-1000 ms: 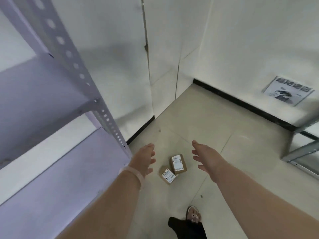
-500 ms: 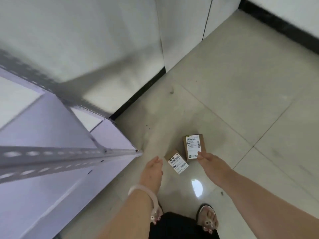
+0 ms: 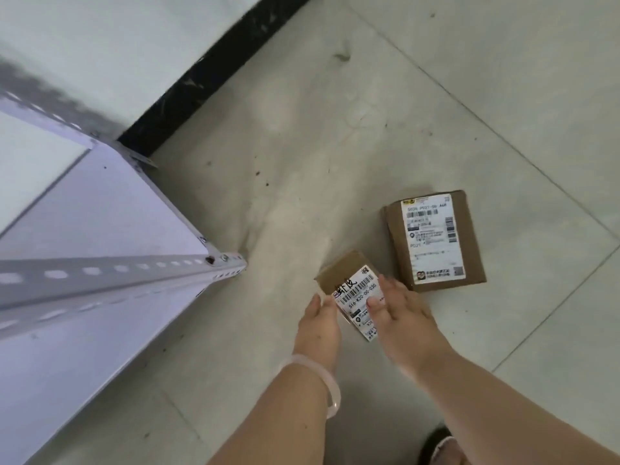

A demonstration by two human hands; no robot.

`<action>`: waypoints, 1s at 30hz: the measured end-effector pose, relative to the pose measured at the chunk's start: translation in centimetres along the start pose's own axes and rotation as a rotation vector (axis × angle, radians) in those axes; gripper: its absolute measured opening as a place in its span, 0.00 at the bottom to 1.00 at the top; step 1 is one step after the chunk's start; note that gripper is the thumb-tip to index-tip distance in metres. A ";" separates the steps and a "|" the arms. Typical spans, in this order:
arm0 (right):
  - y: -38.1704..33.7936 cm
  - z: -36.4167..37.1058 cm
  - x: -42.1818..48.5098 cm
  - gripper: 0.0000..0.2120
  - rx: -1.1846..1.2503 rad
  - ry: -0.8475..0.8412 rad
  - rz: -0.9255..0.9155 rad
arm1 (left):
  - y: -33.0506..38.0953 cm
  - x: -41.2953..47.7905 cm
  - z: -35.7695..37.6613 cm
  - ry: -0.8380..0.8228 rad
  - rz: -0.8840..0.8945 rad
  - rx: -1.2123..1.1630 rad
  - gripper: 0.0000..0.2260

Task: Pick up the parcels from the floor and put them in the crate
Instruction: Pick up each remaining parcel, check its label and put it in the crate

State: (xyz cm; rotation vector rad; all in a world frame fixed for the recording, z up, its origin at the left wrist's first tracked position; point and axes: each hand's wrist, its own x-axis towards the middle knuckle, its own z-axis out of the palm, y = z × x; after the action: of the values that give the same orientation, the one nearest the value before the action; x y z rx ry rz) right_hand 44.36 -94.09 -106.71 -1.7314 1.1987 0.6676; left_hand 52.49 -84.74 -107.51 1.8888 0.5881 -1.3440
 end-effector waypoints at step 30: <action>-29.7 -35.9 -44.6 0.19 0.580 0.574 -0.538 | 31.0 -54.8 -9.7 -0.362 0.922 -0.118 0.15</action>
State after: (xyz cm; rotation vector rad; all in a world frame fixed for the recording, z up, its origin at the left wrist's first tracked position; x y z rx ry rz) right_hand 52.50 -102.87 -43.38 -1.6547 1.0659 -0.4914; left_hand 61.53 -94.12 -45.14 1.4519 -0.3612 -0.9414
